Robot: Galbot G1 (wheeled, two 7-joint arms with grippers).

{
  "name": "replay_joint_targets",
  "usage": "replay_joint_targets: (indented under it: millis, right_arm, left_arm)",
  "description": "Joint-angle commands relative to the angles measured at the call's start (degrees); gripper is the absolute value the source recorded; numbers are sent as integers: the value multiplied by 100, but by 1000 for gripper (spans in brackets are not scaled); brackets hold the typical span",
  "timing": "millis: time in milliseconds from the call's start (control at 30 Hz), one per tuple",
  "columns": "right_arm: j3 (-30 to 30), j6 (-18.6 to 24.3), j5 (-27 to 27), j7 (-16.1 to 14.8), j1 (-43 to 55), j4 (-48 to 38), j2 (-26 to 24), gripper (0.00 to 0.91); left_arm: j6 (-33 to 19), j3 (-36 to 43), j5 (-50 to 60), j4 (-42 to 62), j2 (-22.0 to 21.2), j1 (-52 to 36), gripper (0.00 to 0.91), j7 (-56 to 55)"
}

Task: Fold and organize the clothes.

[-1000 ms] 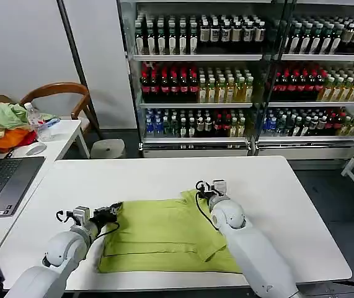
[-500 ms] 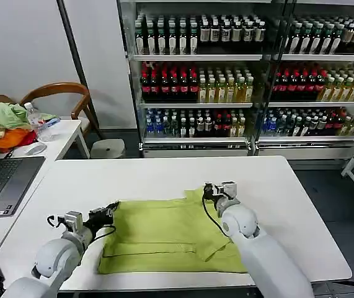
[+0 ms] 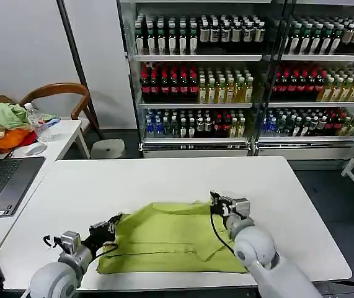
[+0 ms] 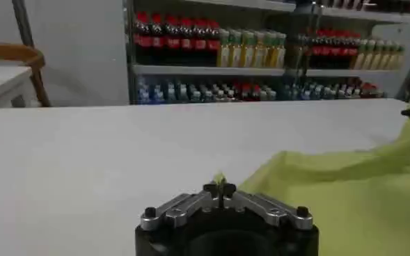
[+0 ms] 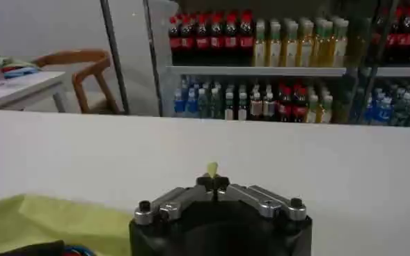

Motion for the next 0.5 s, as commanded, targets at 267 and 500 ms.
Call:
replay_joint_targets:
  millis: [267, 500]
  right_arm:
    - [313, 70, -265, 19, -978, 712, -330, 0]
    - [344, 72, -265, 36, -1057, 781, -321, 0]
  left_arm:
    - [-124, -155, 158, -409, 28, 650, 40, -35]
    - [-130, -228, 105, -364, 129, 611, 40, -21]
